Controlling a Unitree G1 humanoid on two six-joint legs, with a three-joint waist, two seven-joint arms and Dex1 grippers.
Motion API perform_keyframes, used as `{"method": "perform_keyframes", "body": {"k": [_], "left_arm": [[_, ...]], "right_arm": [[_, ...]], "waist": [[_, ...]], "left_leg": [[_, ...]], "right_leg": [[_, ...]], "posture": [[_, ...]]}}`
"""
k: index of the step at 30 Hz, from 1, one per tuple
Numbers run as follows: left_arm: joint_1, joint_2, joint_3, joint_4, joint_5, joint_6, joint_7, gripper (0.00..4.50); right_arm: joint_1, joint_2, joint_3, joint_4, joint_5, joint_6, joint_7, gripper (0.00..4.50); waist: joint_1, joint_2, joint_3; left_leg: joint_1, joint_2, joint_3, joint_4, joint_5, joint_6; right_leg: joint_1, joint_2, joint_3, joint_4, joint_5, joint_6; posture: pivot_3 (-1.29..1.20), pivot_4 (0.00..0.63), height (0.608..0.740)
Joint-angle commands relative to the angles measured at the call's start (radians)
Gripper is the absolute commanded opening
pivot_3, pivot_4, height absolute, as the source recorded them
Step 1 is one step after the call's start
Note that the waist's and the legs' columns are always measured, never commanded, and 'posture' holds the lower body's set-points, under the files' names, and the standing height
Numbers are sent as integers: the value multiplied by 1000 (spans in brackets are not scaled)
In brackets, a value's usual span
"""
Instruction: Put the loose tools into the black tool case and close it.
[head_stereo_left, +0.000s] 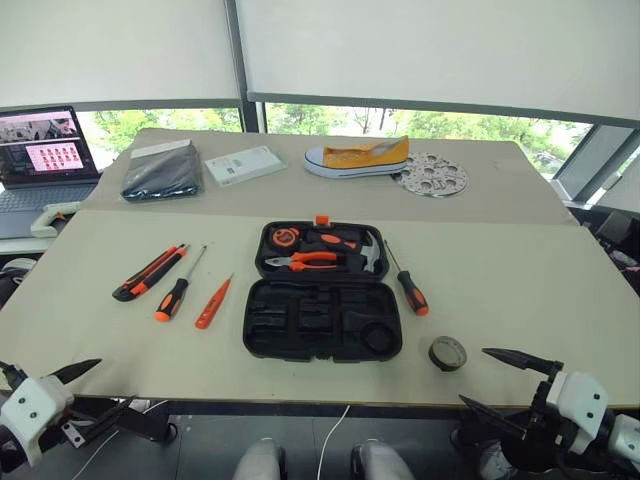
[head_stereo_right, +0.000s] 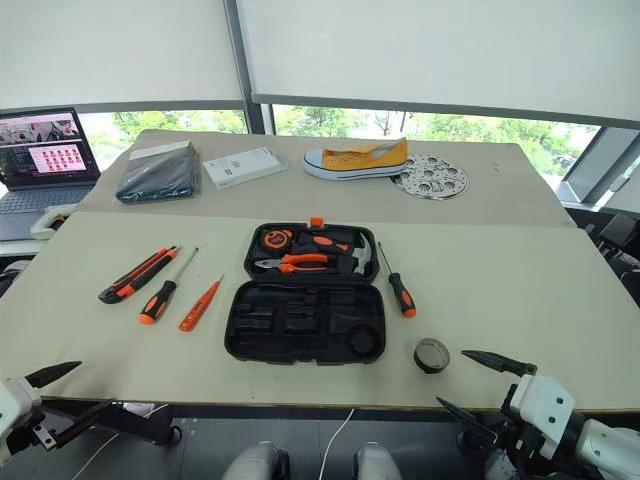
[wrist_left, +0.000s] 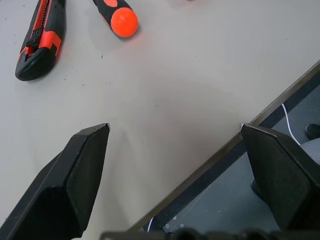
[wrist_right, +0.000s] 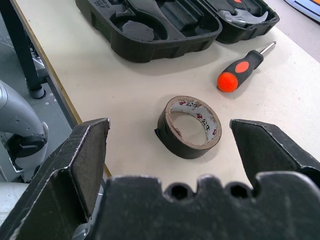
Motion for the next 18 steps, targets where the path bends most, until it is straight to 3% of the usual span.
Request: {"method": "perform_keyframes", "body": {"k": [1,4,11,14,18], "left_arm": [[12,18,82,-43,-136,197,39,4500],[23,23,217,-58,-339,531,130,4500],[5,32,289,-120,-445,858,245,4500],[-26,60,287,-161,-501,989,264,4500],[-177,187,177,-199,-472,1107,294,4500]], "right_arm": [[-78,1,19,-36,97,55,1,4478],[-233,-1,93,-126,241,182,13,4478],[-385,94,173,-189,251,205,-44,4478],[-402,110,175,-185,244,198,-51,4478],[-420,103,155,-161,239,193,-48,4478]], "waist": [[0,0,0],[-26,-5,2],[-15,-5,2],[-3,-8,0],[9,-11,-1]], "left_leg": [[0,0,0,0,0,0],[0,5,1,0,0,0],[6,5,2,0,0,-1],[5,4,3,0,0,0],[4,4,3,0,0,0]], "right_leg": [[0,0,0,0,0,0],[-1,1,-1,1,2,-2],[-1,1,-4,2,3,-3],[-2,0,-4,1,2,-3],[-2,0,-4,1,2,-4]], "posture": [[0,150,740],[0,150,740],[0,150,740],[0,150,740],[0,150,740]]}}
